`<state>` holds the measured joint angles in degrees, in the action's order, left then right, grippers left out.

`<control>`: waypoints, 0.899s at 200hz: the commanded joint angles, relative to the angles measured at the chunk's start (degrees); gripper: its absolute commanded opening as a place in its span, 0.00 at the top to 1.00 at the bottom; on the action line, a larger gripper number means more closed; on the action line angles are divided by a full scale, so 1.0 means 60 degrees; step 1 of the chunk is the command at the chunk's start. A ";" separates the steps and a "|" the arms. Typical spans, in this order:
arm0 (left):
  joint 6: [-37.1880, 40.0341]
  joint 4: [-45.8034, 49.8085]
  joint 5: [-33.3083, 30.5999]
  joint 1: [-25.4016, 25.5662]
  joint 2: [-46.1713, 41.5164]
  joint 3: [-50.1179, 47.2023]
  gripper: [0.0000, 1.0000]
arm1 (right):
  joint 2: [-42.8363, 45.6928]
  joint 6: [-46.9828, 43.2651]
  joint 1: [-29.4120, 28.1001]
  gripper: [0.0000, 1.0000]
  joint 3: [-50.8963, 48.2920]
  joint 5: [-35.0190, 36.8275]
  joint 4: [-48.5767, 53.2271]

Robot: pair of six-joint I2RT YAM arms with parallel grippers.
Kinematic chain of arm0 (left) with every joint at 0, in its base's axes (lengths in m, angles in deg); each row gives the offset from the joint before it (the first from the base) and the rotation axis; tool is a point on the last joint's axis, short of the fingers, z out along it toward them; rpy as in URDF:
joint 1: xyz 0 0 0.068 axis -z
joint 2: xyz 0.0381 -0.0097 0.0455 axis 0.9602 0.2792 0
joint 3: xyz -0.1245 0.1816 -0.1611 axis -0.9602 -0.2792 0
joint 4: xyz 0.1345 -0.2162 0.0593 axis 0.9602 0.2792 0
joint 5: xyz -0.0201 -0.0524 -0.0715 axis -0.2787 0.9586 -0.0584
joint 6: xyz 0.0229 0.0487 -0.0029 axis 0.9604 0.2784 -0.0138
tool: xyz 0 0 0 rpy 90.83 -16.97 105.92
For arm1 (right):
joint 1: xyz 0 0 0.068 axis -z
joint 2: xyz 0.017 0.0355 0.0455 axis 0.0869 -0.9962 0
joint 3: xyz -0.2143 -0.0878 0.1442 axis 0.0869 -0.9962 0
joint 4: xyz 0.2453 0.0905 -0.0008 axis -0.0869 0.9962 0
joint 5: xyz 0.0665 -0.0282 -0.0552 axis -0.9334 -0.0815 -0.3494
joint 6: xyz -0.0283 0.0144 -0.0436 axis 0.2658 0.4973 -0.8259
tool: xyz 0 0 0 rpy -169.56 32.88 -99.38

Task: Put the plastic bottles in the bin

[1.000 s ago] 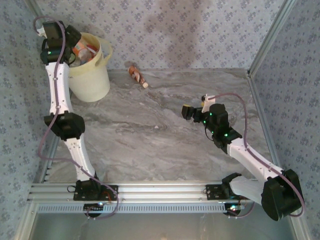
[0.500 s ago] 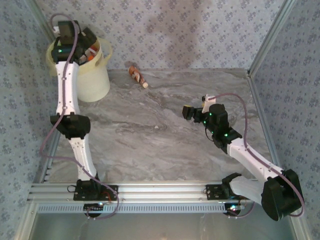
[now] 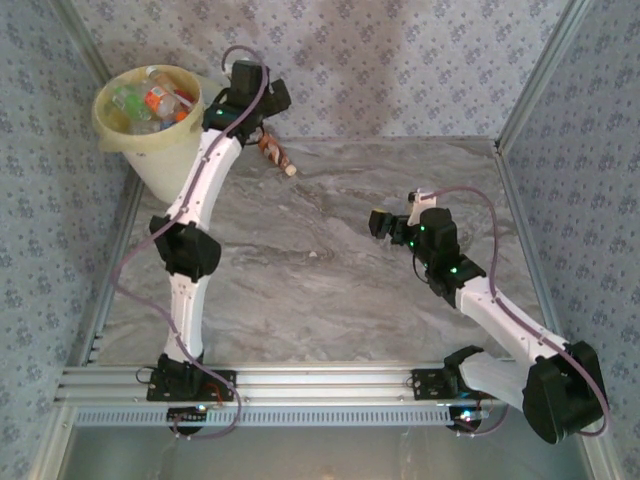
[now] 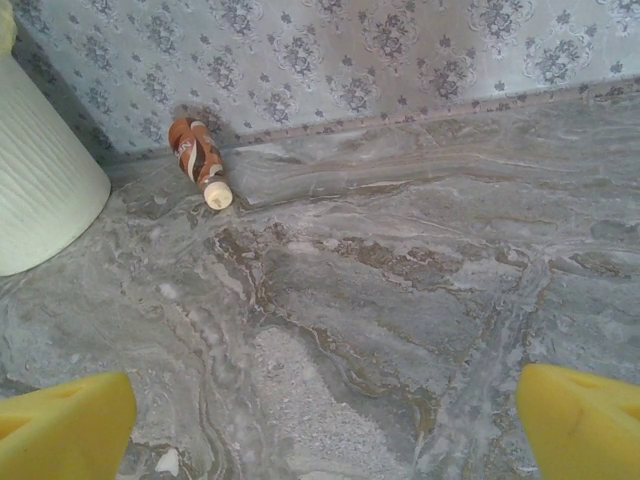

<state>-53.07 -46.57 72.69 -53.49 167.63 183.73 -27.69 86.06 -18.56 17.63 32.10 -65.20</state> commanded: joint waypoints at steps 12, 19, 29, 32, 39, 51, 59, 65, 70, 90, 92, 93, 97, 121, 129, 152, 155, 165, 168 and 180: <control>-0.0790 -0.0646 -0.0978 -0.0160 0.1267 0.0084 0.02 | 0.0437 0.0194 0.0084 0.00 0.0014 0.0246 0.0725; -0.0849 -0.0705 -0.0965 -0.0174 0.1521 0.0223 0.02 | 0.0502 0.0194 0.0088 0.00 -0.0001 0.0300 0.0862; -0.0893 -0.0746 -0.0856 -0.0200 0.1931 0.0560 0.02 | 0.0598 0.0192 0.0105 0.00 -0.0022 0.0364 0.0983; -0.0902 -0.0752 -0.0801 -0.0203 0.2051 0.0671 0.02 | 0.0617 0.0194 0.0110 0.00 -0.0045 0.0371 0.1017; -0.0913 -0.0778 -0.0657 -0.0238 0.2359 0.0945 0.02 | 0.0665 0.0194 0.0127 0.00 -0.0083 0.0400 0.1077; -0.0933 -0.0805 -0.0478 -0.0290 0.2897 0.1456 0.02 | 0.0725 0.0195 0.0159 0.00 -0.0125 0.0464 0.1128; -0.0970 -0.0755 -0.0506 -0.0326 0.3248 0.1794 0.02 | 0.0738 0.0194 0.0168 0.00 -0.0153 0.0472 0.1145; -0.1007 -0.0705 -0.0543 -0.0347 0.3491 0.2025 0.02 | 0.0742 0.0194 0.0189 0.00 -0.0161 0.0485 0.1160; -0.1030 -0.0675 -0.0601 -0.0357 0.3677 0.2188 0.02 | 0.0735 0.0194 0.0189 0.00 -0.0160 0.0485 0.1172; -0.1074 -0.0723 -0.0455 -0.0423 0.4163 0.2434 0.02 | 0.0734 0.0194 0.0241 0.00 -0.0156 0.0477 0.1204; -0.1067 -0.0747 -0.0426 -0.0423 0.4195 0.2434 0.02 | 0.0737 0.0194 0.0236 0.00 -0.0157 0.0479 0.1205; -0.1063 -0.0756 -0.0419 -0.0431 0.4203 0.2434 0.02 | 0.0740 0.0194 0.0249 0.00 -0.0162 0.0484 0.1205; -0.1058 -0.0783 -0.0346 -0.0424 0.4282 0.2423 0.02 | 0.0742 0.0181 0.0262 0.00 -0.0164 0.0476 0.1219; -0.0981 -0.0976 0.0097 -0.0409 0.4699 0.2434 0.02 | 0.0709 0.0137 0.0318 0.00 -0.0124 0.0489 0.1252; -0.0994 -0.0974 0.0231 -0.0409 0.4866 0.2460 0.02 | 0.0691 0.0121 0.0358 0.00 -0.0125 0.0478 0.1249; -0.1056 -0.0444 0.0428 -0.0379 0.5271 0.2721 0.03 | 0.0641 0.0097 0.0397 0.00 -0.0109 0.0436 0.1249; -0.1072 -0.0368 0.0484 -0.0379 0.5303 0.2739 0.03 | 0.0629 0.0105 0.0406 0.00 -0.0112 0.0429 0.1255; -0.1145 0.0139 0.0525 -0.0365 0.5365 0.2758 0.04 | 0.0590 0.0079 0.0434 0.00 -0.0109 0.0424 0.1249; -0.1166 0.0262 0.0526 -0.0358 0.5379 0.2757 0.04 | 0.0575 0.0066 0.0436 0.00 -0.0116 0.0424 0.1249; -0.1172 0.0641 0.0741 -0.0350 0.5432 0.2716 0.05 | 0.0510 0.0028 0.0463 0.00 -0.0095 0.0417 0.1238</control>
<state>-59.21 -48.69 74.49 -55.79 198.78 198.25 -24.13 86.23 -16.33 17.21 33.81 -58.32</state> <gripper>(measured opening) 0.959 0.999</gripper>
